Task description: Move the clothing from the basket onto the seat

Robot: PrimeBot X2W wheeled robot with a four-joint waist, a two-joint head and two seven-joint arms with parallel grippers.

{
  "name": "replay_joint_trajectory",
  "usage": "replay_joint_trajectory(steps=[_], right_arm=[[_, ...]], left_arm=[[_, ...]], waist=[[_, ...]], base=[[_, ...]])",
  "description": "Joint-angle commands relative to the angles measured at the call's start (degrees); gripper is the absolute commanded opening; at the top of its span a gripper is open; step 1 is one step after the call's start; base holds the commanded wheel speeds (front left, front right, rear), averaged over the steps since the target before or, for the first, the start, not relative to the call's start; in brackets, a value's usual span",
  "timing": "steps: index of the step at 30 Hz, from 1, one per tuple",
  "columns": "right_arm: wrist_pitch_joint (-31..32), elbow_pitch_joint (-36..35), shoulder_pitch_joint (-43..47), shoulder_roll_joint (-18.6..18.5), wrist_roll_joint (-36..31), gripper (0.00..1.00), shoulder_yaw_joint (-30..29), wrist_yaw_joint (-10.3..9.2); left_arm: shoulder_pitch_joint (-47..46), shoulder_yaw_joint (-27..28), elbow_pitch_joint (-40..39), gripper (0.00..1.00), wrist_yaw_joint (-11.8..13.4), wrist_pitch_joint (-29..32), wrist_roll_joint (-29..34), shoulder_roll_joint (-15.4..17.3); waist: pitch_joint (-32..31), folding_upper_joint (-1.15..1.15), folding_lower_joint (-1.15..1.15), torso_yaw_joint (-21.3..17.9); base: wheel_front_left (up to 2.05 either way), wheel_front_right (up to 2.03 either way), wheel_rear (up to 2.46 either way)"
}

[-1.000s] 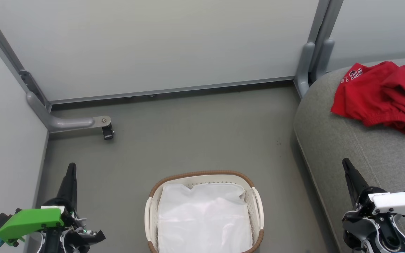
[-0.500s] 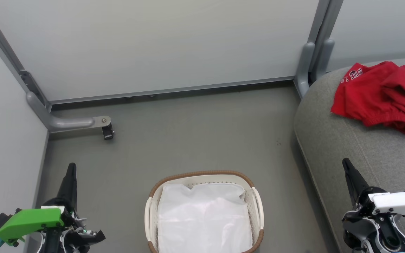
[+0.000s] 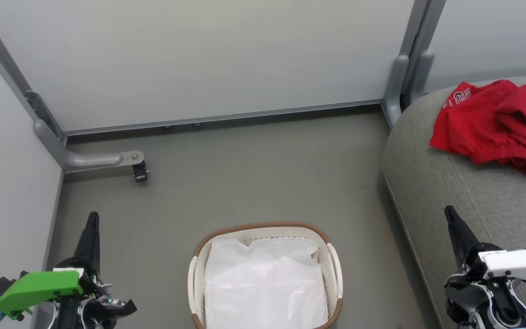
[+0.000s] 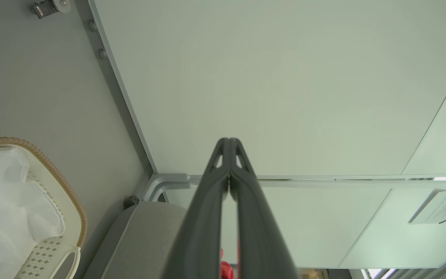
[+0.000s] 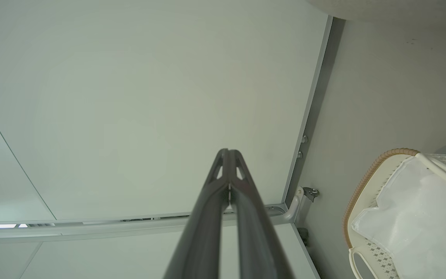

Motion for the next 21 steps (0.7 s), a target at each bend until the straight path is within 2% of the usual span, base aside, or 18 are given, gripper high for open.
replay_joint_trajectory(steps=[1,21], right_arm=[[0.2,-0.2,-0.4,-0.4,0.2,0.0,-0.1,0.0],[0.2,-0.2,-0.4,-0.4,0.2,0.0,-0.1,0.0]], left_arm=[[-0.5,0.1,-0.1,0.0,-0.3,0.2,0.0,0.2],[-0.5,0.1,-0.1,0.0,-0.3,0.2,0.0,0.2]], waist=[[0.0,0.0,0.0,0.0],[0.0,0.0,0.0,0.0]], base=[[0.0,0.0,0.0],[0.0,0.0,0.0]])
